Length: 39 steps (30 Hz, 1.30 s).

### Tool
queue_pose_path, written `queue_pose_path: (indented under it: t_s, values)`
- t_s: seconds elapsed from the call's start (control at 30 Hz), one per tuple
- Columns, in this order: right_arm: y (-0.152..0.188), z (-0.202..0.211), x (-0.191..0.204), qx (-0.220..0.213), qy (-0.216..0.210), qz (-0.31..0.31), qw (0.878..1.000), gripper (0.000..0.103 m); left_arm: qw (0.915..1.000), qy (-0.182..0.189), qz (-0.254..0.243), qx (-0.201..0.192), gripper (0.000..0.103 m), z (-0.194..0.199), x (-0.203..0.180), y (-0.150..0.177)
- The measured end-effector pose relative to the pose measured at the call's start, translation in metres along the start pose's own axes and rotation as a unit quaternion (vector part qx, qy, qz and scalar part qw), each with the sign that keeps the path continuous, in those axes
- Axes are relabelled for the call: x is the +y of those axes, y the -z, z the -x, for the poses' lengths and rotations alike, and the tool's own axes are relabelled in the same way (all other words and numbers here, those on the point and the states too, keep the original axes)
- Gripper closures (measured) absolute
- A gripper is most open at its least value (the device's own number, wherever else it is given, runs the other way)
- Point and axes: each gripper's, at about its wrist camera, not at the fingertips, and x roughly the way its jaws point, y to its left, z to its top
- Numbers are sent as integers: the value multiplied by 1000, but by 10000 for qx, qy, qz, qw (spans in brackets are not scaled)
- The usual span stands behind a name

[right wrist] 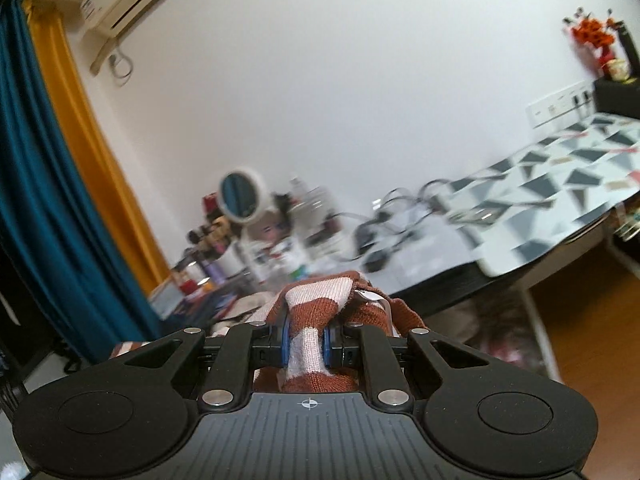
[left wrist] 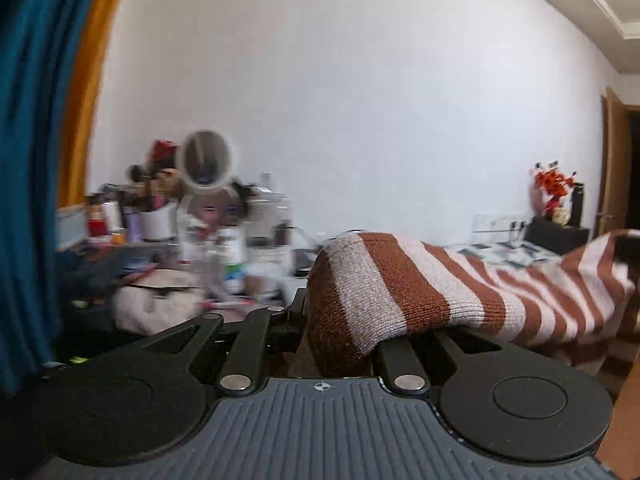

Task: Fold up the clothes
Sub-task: 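Carry the held striped sweater with both grippers over to the patterned bed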

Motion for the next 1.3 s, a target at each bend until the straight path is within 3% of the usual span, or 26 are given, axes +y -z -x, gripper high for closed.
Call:
queue_pose_path:
  t_s: [0.17,0.3,0.6,0.8,1.0,1.3]
  values:
    - [-38,61,-85,-121,331,50,9994,90,9991,371,210,-11,91,-30,-103,-4]
    - [-62,109,-139,-384,667,3,9970,90,9967,784,185,36,91,-55,-163,-6]
    - [-98,165,-231,-959,1292,-257,9866,90,9868,1614,-34,93,90,-127,-249,-4]
    - [-135,155,-274,-1196,1751,-315,9768,90,9770,2126,-142,50,90,-186,-289,-7]
    - [-182,125,-311,-1483,2022,-429,9671,90,9675,2527,-126,-33,90,-255,-317,-35]
    - [-233,82,-357,-1785,2109,-462,9600,90,9606,2747,-348,-255,90,-308,-339,-58]
